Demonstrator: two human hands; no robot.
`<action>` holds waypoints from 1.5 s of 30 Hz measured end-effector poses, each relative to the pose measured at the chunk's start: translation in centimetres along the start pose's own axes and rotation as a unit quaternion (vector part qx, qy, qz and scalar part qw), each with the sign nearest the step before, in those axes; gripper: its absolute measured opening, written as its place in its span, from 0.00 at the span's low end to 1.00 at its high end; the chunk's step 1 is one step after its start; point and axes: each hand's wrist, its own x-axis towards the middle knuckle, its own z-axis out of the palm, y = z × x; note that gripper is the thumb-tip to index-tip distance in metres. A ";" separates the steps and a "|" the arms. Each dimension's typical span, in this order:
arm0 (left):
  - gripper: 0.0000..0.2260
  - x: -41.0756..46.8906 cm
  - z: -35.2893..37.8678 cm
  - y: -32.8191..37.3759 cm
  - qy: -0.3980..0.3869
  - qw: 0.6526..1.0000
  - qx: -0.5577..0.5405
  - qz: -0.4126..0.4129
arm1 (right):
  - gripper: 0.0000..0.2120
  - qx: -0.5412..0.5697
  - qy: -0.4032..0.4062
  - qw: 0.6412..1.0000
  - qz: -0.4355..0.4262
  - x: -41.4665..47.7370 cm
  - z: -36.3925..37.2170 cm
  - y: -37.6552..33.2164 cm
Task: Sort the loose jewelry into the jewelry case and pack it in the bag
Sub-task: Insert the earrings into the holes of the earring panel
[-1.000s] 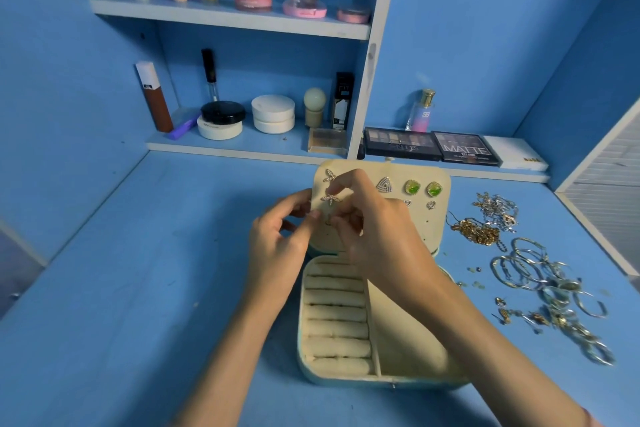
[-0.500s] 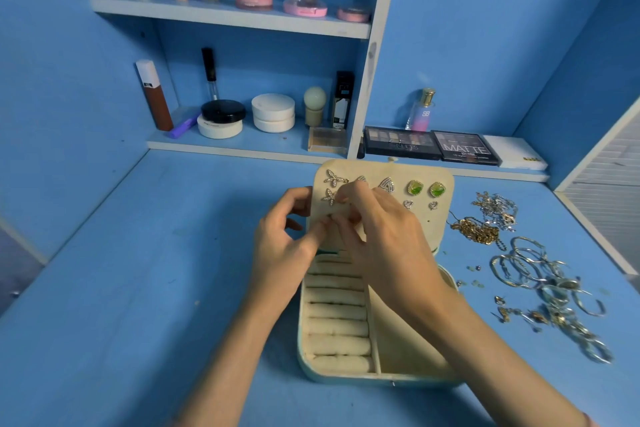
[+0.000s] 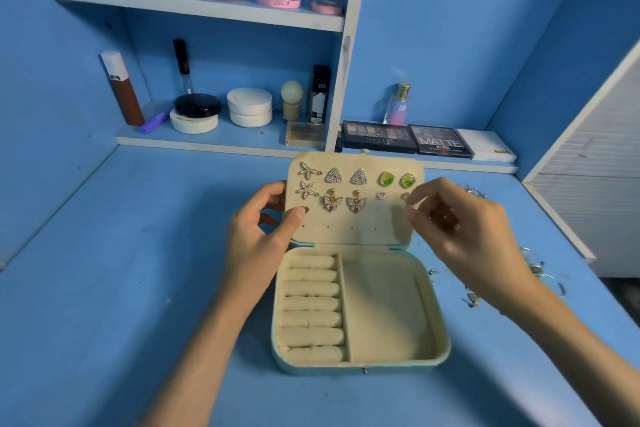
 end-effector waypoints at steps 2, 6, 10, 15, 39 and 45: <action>0.09 0.0 0.0 -0.1 0.004 1.000 -0.003 0.000 | 0.05 0.002 -0.010 0.999 0.033 0.0 -1.2 1.1; 0.09 0.0 0.0 -0.2 0.001 1.000 -0.010 0.000 | 0.05 -0.038 -0.071 0.994 0.071 0.3 -3.2 3.5; 0.09 0.0 0.0 -0.2 0.000 1.000 -0.013 0.005 | 0.03 -0.106 -0.147 0.982 0.045 0.1 -4.5 4.6; 0.08 0.0 0.0 -0.2 -0.003 1.000 -0.009 0.014 | 0.06 -0.146 -0.224 0.964 0.018 -0.6 -5.1 5.3; 0.09 0.1 -0.1 -0.2 -0.006 1.000 -0.008 0.025 | 0.03 -0.178 -0.271 0.946 -0.011 -1.4 -3.5 5.5; 0.10 0.1 -0.1 -0.2 -0.002 1.000 -0.009 0.029 | 0.02 -0.193 -0.264 0.945 -0.012 -1.7 -3.1 5.6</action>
